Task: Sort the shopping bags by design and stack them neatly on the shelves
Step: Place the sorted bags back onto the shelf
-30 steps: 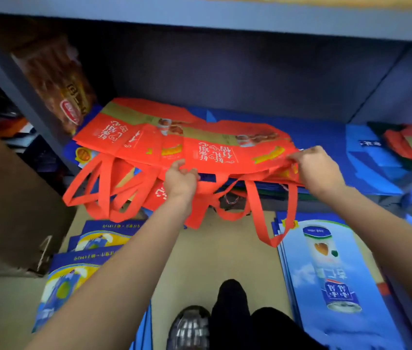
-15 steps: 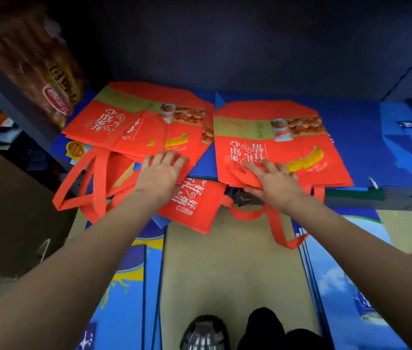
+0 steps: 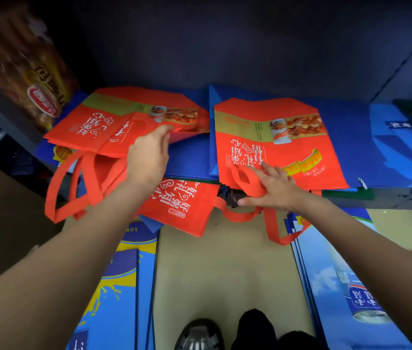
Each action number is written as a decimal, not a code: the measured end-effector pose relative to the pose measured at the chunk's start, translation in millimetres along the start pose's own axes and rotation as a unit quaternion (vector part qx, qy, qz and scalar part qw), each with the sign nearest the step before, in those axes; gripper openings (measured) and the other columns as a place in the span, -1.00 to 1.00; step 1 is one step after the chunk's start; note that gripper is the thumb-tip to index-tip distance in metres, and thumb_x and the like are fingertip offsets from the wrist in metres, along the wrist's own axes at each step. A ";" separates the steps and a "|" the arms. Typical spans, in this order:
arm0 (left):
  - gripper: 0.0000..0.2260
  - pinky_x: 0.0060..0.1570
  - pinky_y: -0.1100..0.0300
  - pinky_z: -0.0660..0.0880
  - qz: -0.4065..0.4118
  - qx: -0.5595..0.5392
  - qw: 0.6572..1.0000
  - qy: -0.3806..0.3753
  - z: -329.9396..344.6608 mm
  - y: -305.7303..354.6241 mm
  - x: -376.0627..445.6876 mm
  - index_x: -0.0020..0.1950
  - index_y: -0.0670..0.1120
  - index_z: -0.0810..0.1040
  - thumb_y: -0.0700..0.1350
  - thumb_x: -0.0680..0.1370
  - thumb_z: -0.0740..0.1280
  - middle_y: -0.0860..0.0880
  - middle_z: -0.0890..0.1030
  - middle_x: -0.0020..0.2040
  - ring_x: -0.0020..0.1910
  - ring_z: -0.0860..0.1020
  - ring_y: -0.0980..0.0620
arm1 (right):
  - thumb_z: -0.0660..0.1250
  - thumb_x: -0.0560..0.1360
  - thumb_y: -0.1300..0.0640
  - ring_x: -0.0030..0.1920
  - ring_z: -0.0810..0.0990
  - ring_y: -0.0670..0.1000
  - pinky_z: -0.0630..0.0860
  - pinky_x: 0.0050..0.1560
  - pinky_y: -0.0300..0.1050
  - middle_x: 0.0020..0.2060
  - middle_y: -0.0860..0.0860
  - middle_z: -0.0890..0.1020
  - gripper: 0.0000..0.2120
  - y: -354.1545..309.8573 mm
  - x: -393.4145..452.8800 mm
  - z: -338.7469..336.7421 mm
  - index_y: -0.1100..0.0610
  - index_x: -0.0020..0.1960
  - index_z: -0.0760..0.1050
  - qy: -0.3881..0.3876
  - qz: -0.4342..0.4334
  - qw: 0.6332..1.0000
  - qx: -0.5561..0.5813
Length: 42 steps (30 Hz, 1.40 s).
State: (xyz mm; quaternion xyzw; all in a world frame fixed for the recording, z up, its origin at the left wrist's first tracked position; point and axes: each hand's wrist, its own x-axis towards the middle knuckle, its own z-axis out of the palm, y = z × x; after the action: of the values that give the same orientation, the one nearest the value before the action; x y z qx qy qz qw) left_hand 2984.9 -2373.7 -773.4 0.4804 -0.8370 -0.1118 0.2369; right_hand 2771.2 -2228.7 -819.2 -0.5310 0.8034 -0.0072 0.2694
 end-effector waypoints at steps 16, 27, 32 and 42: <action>-0.71 0.23 0.31 0.30 0.092 -0.229 0.969 0.008 9.2 85.2 -34.2 0.28 -0.17 0.52 -0.15 0.58 0.22 -0.11 0.57 0.22 0.21 0.51 -0.01 | 0.21 0.50 -0.19 0.21 0.50 0.06 0.40 0.27 -0.03 0.32 0.03 0.44 -0.54 -4.5 -27.1 -37.4 -0.13 0.36 0.26 0.074 -0.001 0.779 0.623; -0.51 0.29 0.32 0.16 0.042 -0.148 0.974 -0.168 20.6 52.7 -44.5 0.43 -0.19 0.30 -0.22 0.51 0.33 -0.14 0.40 0.39 0.37 0.36 -0.05 | 0.38 0.39 0.43 -0.02 0.58 0.12 0.54 0.04 0.13 0.11 0.17 0.58 -0.48 -23.1 -1.8 -16.7 0.14 0.25 0.31 0.162 0.125 0.706 0.678; -0.44 0.34 0.15 0.21 0.001 -0.133 0.988 -0.084 15.1 31.0 -38.0 0.38 -0.17 0.37 0.08 0.45 0.23 -0.11 0.46 0.33 0.33 0.39 -0.08 | 0.23 0.44 0.50 -0.37 0.60 -0.07 0.58 -0.31 -0.18 -0.17 0.06 0.61 -0.58 -0.7 2.5 -63.5 0.11 0.17 0.41 0.224 0.040 0.633 0.740; -0.18 0.42 -0.01 0.10 -0.052 -0.103 0.978 -0.175 61.3 74.7 -18.3 0.52 -0.08 0.10 0.23 0.41 0.36 -0.18 0.14 0.50 0.48 0.13 -0.16 | 0.42 0.40 0.29 -0.10 0.59 0.12 0.50 0.18 0.10 0.11 0.24 0.60 -0.49 183.0 25.8 -78.5 0.17 0.33 0.43 0.239 0.243 0.872 0.351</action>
State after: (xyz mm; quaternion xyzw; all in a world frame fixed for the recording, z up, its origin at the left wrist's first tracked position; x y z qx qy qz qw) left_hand 2905.6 -2322.2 -800.6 0.4693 -0.8232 -0.2923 0.1290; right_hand 2573.7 -2192.6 -817.6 -0.1715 0.8915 -0.3499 0.2310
